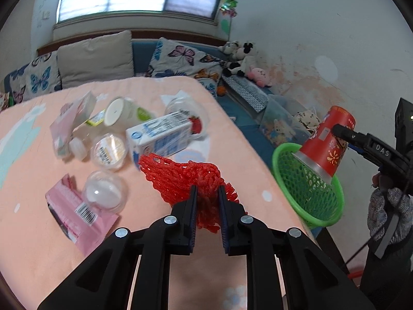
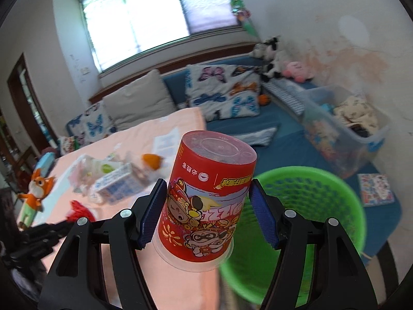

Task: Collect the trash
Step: 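Carry the red cup and red net over the green basket and release both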

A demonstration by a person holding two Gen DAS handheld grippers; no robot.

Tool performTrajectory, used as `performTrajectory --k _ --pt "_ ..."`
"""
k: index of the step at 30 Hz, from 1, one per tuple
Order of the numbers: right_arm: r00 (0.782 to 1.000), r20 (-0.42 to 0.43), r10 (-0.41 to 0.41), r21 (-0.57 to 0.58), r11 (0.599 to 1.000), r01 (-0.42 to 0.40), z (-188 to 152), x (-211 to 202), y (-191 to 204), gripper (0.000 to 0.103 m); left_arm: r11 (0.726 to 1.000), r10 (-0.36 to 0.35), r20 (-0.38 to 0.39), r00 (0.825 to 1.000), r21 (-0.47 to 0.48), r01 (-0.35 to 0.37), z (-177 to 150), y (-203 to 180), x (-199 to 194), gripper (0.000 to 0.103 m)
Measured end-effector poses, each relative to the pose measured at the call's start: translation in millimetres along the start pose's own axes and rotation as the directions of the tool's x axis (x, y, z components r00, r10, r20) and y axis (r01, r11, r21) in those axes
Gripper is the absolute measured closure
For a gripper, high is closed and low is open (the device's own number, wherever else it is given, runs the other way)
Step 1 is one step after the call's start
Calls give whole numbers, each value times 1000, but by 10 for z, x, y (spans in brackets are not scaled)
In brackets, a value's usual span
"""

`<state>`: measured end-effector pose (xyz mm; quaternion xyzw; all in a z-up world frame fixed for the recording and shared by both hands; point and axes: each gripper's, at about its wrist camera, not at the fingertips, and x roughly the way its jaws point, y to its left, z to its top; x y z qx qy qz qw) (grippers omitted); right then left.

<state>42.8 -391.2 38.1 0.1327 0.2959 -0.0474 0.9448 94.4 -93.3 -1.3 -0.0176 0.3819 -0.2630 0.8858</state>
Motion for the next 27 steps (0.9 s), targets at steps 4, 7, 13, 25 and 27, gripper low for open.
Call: performTrajectory --k 4,7,13,25,27 --pt "997 0 -79 11 997 79 -86 -67 -284 37 1000 -27 -2 1000 16 27 80 -160 6 88" --pt "992 -8 -130 6 992 130 -175 -78 -444 37 998 -35 -4 999 44 35 133 -315 48 88" --pt "984 -43 -173 11 985 174 -379 -17 -683 37 994 -61 -14 998 87 63 234 -609 168 88" --pt "969 -104 -225 29 973 229 -596 102 -1085 39 986 -87 -62 994 139 95 359 -1041 460 88" --pt "970 -109 -218 39 974 223 -618 125 -1133 40 983 -88 -70 994 154 98 374 -1130 513 88"
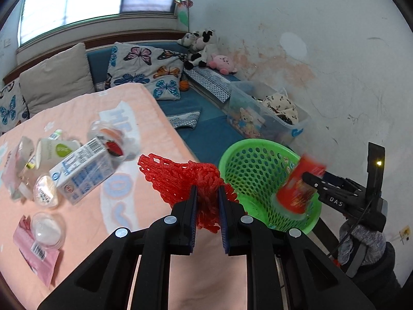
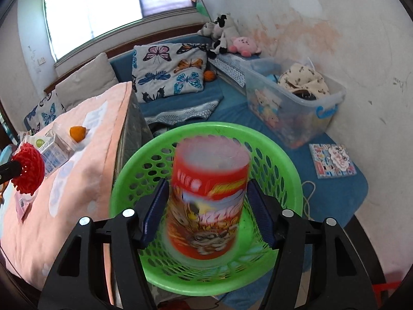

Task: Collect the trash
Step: 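Carry the red cup and red net over the green basket and release both, then move both tools back over the table toward the pink wrapper and clear cup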

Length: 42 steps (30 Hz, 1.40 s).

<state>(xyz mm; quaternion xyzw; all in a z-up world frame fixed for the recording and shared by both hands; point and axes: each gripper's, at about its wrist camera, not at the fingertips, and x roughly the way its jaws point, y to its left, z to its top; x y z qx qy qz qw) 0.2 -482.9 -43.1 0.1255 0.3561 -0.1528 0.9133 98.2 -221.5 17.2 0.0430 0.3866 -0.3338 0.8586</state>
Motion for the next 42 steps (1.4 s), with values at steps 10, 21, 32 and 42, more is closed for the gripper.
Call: performTrajectory --k 10,21,32,42 --pt "1000 7 8 4 1000 -8 -41 -15 -72 40 997 -27 -9 1000 65 28 176 -339 221 88" --pt "999 32 3 1 1000 -3 -98 -237 -178 29 993 -66 -93 993 95 75 173 -661 704 87" --pt "999 41 2 17 1000 -3 -158 -347 -234 28 988 -92 -144 985 114 109 100 -859 949 75" --pt "999 46 10 5 1000 -11 -174 -388 -168 28 989 -108 -129 986 91 121 44 -780 818 54"
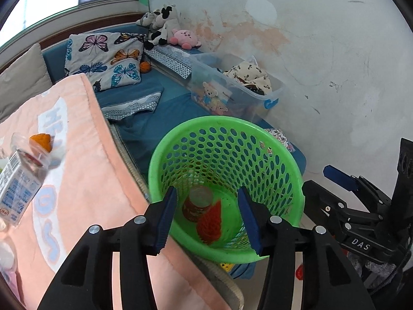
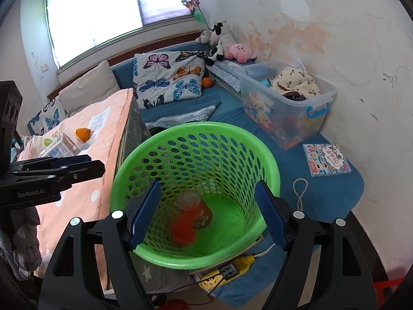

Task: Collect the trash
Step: 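Move both tools back over the table toward the pink wrapper and clear cup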

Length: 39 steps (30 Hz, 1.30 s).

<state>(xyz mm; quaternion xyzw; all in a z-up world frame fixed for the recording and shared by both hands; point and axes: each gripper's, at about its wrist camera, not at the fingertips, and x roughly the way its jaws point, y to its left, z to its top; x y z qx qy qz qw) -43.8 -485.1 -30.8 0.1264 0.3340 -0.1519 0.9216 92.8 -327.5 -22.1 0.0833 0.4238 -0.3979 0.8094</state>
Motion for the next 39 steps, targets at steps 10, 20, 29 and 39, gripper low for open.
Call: performTrajectory --k 10,20,29,39 --pt "998 10 61 -42 997 -60 30 -42 286 25 991 105 40 994 -81 -102 -262 405 -479 50" --pt "989 5 145 -118 983 -143 120 -16 788 23 929 307 62 950 -235 -285 -661 1128 -1012 40" --pt "971 -42 236 -189 952 -240 125 105 1340 23 792 494 29 869 -427 -436 -1040 1963 -1530 40" --pt "933 -104 344 -272 893 -359 99 228 2033 23 624 567 -62 822 -619 -477 -1522 2773 -1932 40"
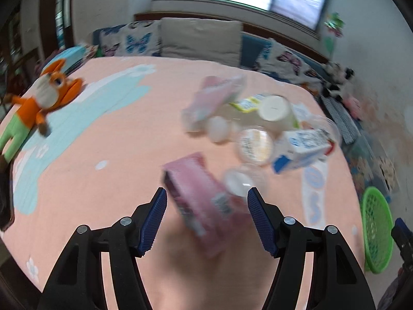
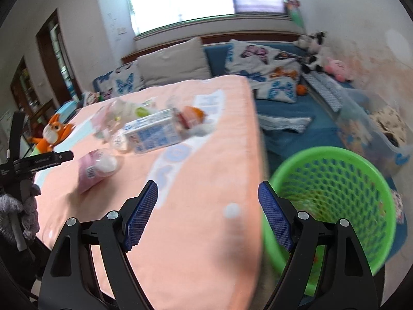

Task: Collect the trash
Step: 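Move both tools back over the table toward the pink wrapper and clear cup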

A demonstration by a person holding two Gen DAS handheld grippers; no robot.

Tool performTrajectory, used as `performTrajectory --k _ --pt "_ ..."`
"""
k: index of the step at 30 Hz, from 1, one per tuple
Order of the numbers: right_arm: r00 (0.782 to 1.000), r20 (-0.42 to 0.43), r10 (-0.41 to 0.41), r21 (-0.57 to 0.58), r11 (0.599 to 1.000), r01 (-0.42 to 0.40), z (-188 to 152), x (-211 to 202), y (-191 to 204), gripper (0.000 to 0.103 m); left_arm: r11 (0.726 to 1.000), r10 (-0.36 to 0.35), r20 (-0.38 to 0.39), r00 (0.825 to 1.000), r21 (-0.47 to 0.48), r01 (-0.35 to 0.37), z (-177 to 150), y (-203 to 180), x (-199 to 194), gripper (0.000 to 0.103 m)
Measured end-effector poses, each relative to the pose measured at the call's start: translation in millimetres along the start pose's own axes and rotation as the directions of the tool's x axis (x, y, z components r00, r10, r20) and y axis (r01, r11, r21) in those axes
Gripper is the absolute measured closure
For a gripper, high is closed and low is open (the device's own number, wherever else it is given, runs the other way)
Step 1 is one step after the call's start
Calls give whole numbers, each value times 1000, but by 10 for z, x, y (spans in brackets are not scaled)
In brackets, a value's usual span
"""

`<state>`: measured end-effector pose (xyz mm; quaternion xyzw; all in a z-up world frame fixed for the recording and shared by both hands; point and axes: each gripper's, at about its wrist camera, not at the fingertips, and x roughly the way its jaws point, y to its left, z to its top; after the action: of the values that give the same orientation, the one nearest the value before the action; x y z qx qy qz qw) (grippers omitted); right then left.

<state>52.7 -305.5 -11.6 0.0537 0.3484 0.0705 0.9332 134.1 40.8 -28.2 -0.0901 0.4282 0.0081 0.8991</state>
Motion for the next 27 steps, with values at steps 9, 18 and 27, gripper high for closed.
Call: performTrajectory --k 9,18,27 --pt "991 -51 122 -112 986 -127 135 398 640 23 997 31 1 1000 -68 -31 -5 373 -17 40" --pt "965 -115 236 -168 953 -253 241 844 1197 23 993 34 -2 999 -113 -34 35 557 -33 40" --pt "941 -183 286 -174 932 -317 310 1343 1576 28 990 41 -13 999 -136 -43 60 668 17 40"
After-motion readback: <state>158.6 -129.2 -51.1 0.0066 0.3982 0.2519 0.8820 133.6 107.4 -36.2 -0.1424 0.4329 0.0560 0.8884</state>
